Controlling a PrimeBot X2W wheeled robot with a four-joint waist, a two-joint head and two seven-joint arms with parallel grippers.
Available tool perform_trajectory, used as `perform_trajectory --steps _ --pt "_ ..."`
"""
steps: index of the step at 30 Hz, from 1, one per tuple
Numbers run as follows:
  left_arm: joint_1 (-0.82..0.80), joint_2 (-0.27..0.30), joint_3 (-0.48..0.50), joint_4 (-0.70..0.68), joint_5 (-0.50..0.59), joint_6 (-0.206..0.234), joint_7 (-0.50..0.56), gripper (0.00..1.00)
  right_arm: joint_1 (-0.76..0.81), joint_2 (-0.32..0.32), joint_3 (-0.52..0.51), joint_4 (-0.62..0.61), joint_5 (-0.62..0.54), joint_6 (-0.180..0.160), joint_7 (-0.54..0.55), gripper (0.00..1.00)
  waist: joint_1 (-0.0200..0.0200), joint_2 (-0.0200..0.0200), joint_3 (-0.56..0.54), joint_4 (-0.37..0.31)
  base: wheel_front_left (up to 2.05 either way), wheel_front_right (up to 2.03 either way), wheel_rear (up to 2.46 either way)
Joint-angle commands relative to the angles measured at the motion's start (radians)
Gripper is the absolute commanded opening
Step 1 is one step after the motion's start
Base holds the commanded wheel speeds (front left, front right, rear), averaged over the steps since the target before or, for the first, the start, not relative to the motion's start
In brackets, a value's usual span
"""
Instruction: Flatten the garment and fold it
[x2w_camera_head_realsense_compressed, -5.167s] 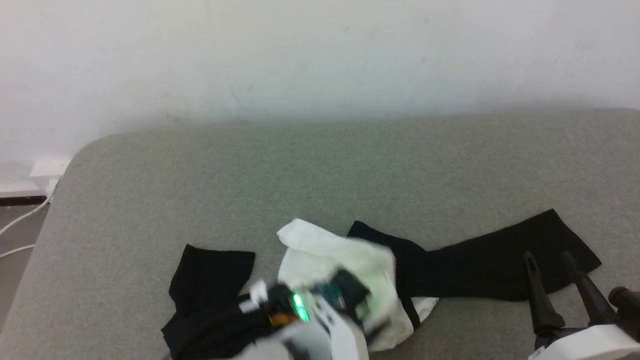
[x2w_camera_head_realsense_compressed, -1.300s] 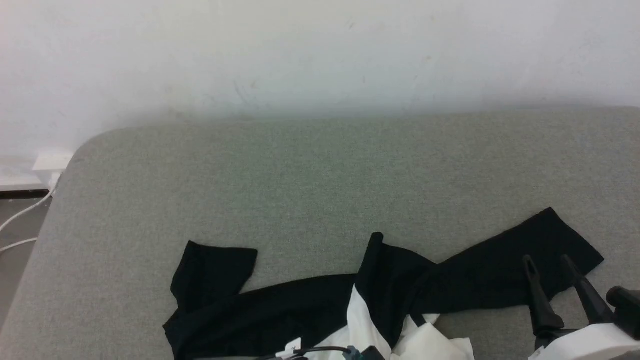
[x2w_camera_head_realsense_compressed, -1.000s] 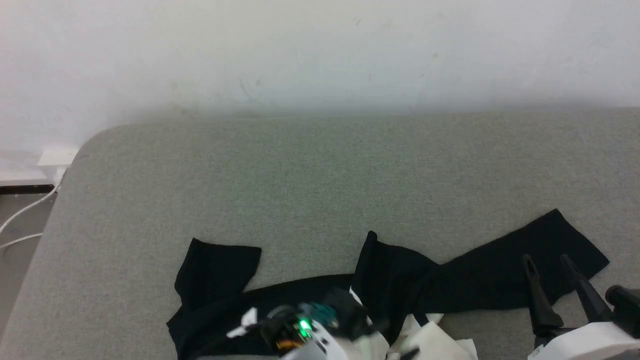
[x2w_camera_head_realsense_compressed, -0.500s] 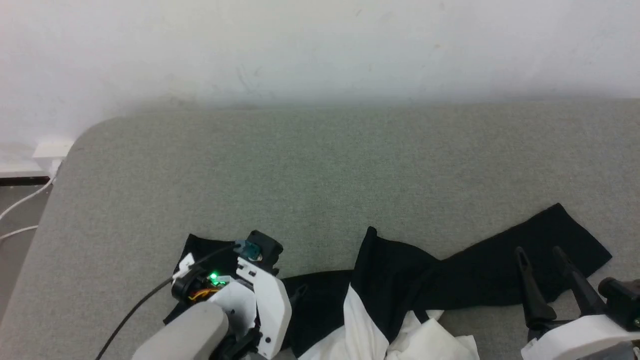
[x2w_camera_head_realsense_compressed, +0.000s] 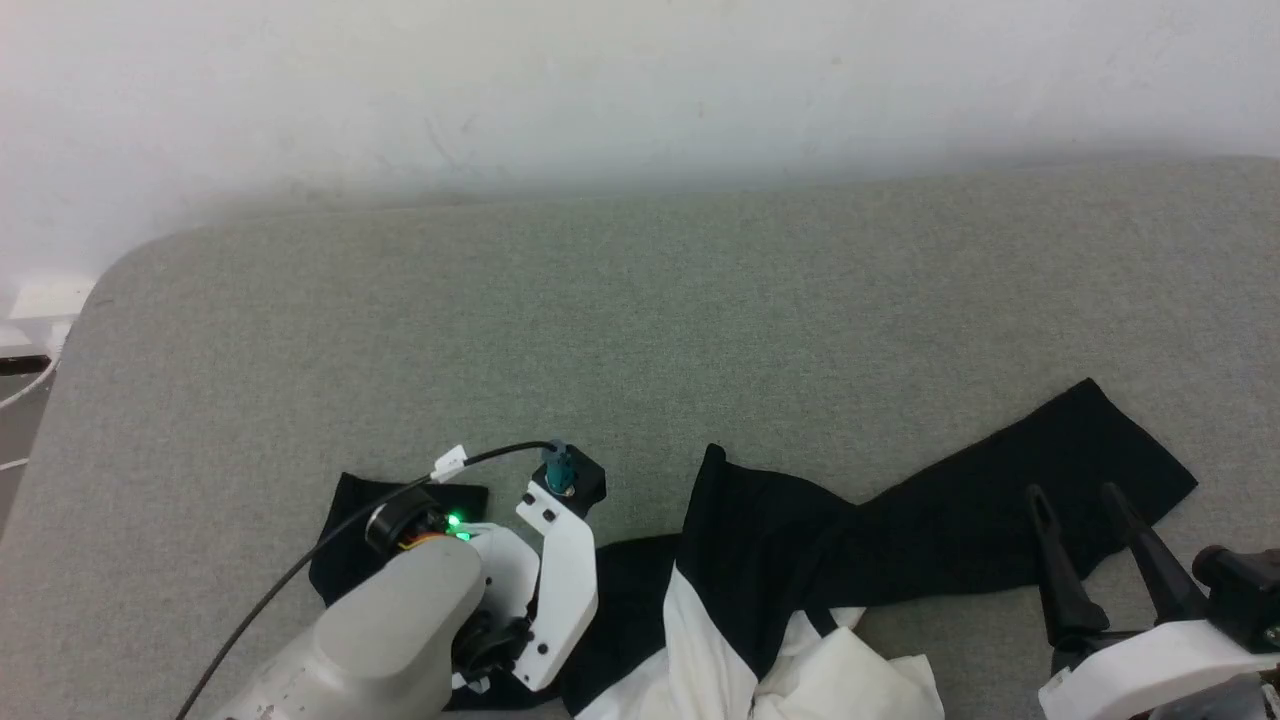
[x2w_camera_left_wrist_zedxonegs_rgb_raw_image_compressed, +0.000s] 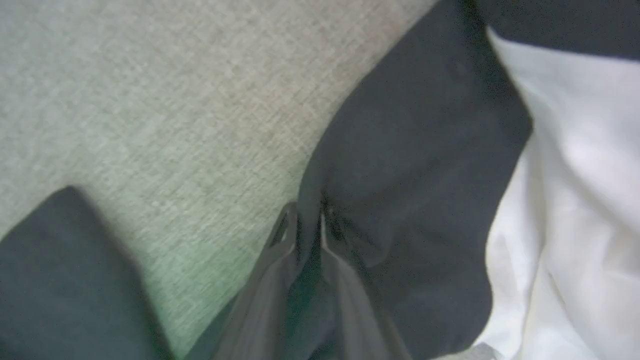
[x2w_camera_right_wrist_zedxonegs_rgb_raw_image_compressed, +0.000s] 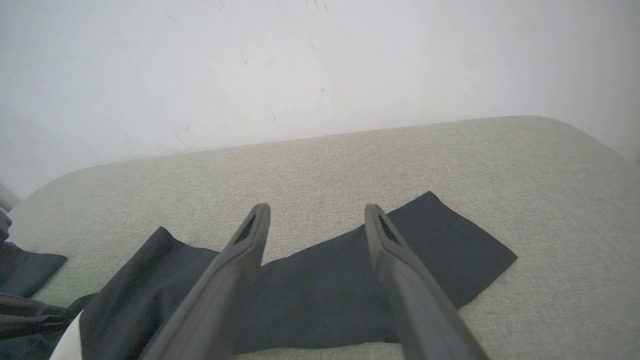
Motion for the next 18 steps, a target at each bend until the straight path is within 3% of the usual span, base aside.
perform_trajectory --steps 1,4,11,14,18 --pt "0.049 -0.011 -0.031 0.03 -0.011 -0.008 0.004 0.0 -0.013 0.002 0.001 0.003 0.003 -0.001 0.001 1.0 0.0 0.0 -0.002 -0.001 0.0 0.0 0.0" --pt "0.014 -0.007 0.02 0.027 -0.018 0.004 -0.11 0.0 -0.008 0.002 -0.009 0.009 0.007 -0.001 0.001 1.0 0.0 0.0 -0.016 0.006 0.0 0.0 0.0" --pt "-0.012 0.068 0.252 0.011 -0.103 0.165 -0.352 0.0 0.005 0.002 -0.011 0.017 0.011 -0.001 0.007 1.0 0.0 0.0 -0.049 0.012 0.0 0.0 0.0" --pt "0.039 0.117 0.337 0.026 -0.162 0.227 -0.392 0.0 0.012 0.002 -0.01 0.02 0.016 -0.001 0.008 1.0 0.0 0.0 -0.053 0.013 0.0 0.0 0.0" --pt "0.138 0.133 0.376 0.063 -0.224 0.256 -0.39 0.0 0.017 0.002 -0.011 0.025 0.017 -0.001 0.005 1.0 0.0 0.0 -0.051 0.015 0.0 0.0 0.0"
